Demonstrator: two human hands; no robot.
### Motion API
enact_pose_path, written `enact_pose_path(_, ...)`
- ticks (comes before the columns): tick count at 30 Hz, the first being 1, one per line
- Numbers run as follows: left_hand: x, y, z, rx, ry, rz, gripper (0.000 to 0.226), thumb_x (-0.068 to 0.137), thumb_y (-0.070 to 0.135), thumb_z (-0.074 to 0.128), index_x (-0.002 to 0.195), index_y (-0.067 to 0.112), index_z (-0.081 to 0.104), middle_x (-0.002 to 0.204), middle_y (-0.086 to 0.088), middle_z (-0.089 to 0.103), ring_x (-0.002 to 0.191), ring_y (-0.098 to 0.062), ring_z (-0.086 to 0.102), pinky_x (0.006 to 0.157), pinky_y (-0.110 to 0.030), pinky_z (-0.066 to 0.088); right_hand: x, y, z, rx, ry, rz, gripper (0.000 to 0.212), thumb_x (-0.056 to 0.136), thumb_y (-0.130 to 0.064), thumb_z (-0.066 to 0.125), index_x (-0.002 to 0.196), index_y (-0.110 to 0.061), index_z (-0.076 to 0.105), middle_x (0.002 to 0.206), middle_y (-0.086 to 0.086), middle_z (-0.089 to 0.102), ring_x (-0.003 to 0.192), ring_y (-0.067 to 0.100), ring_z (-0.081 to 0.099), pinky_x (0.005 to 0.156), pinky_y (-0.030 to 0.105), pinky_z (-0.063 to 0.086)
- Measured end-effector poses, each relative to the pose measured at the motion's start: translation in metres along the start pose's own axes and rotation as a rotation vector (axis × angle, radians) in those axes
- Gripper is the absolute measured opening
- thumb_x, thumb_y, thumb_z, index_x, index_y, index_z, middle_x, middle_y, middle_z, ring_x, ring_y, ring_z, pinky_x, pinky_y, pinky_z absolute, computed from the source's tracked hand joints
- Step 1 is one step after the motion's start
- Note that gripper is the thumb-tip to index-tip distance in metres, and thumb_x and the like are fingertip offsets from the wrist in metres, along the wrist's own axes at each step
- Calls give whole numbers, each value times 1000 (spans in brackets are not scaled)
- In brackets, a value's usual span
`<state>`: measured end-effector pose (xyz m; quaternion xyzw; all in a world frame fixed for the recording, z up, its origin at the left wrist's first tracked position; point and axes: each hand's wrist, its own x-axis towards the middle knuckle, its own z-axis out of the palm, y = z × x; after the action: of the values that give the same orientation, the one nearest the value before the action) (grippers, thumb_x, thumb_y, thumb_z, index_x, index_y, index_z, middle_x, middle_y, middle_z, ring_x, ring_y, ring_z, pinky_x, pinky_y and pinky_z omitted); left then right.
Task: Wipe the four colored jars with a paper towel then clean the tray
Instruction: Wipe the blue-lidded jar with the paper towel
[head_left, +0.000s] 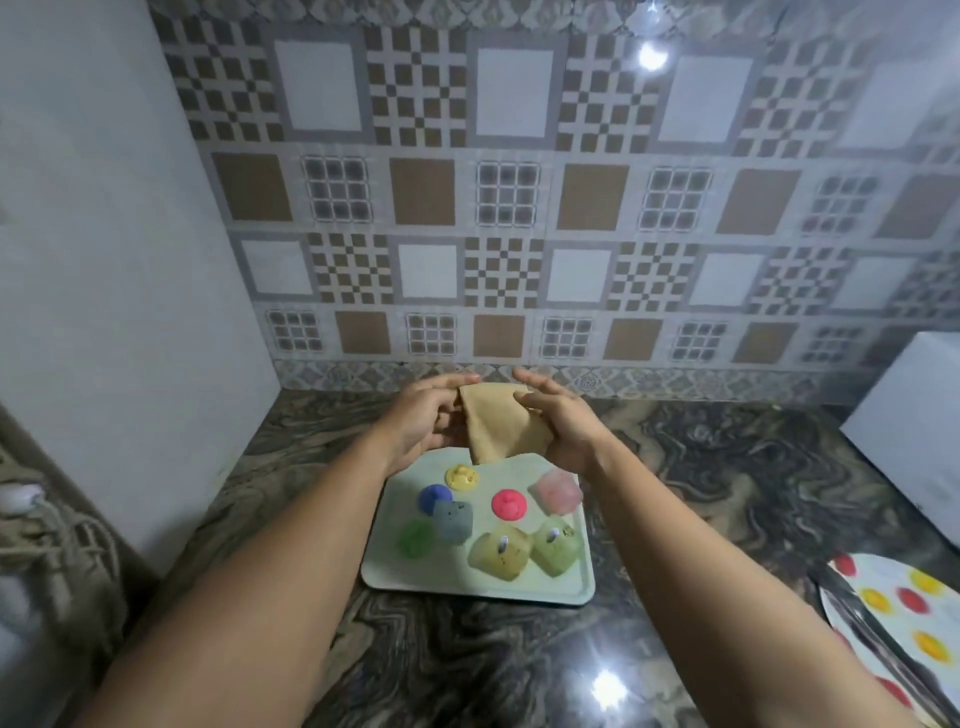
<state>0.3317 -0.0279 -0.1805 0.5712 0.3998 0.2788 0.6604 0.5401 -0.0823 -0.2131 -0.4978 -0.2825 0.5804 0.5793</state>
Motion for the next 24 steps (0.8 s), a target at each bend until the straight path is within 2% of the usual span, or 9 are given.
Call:
enact_pose_path(3,-6,0,11,26,26,5,47,99,-2,36,110,23,74,84,-4,70,68,-10,65,79,-39,62,-2,5,-9,45,-16,21,27,101,1,59,117,-19,70,101,9,75,78,19,70,66,32,62)
enact_pose_path(6,-14,1,18,9,52,18,42,102,-2,35,119,17,69,71,4,71,49,-1,61,67,-32,58,-3,8,-12,41,-32,42,28,102,1,56,114,-19,71,101,5,76,76,15,71,65,29,62)
enact_pose_path(10,-17,-1,13,-44,62,31,41,98,0,39,121,16,69,98,-11,76,74,-17,70,82,-43,61,-4,9,-11,28,-45,71,32,105,-1,49,120,-19,70,108,3,77,85,14,72,71,32,62)
enact_pose_path(13,-16,-1,11,-95,50,52,41,95,-3,42,122,13,69,110,-16,75,88,-25,71,85,-48,61,-5,8,-10,99,-66,124,31,105,-3,48,122,-13,71,122,11,75,104,28,71,96,56,59)
enact_pose_path(14,-15,-1,11,-110,39,55,41,95,-5,44,122,12,69,111,-15,75,88,-25,72,84,-47,61,-7,8,-9,136,-82,143,30,104,-2,48,122,-8,71,123,14,74,103,32,72,94,60,59)
enact_pose_path(16,-12,0,12,-130,19,57,35,98,-4,49,123,12,69,108,-14,76,90,-24,74,81,-44,62,-9,5,-7,172,-106,182,31,102,-5,52,128,0,67,118,18,72,93,33,75,77,53,64)
enact_pose_path(18,-7,-2,11,-130,18,68,34,98,-4,54,120,14,71,109,-11,76,96,-24,74,79,-39,63,-7,6,-7,81,-117,214,41,98,-14,58,136,1,63,115,18,70,94,31,72,72,41,62)
enact_pose_path(20,0,-2,9,-93,43,88,36,96,-6,56,118,17,72,114,-10,75,105,-26,72,81,-37,62,-5,5,-7,-6,-141,225,35,98,-20,59,128,-4,67,105,13,73,90,26,70,63,31,55)
enact_pose_path(24,12,0,-2,60,155,127,18,93,12,68,106,21,78,99,-6,78,99,-25,73,91,-47,60,0,1,-7,-12,-228,180,25,101,-12,59,124,-9,70,102,8,76,88,20,72,73,34,62)
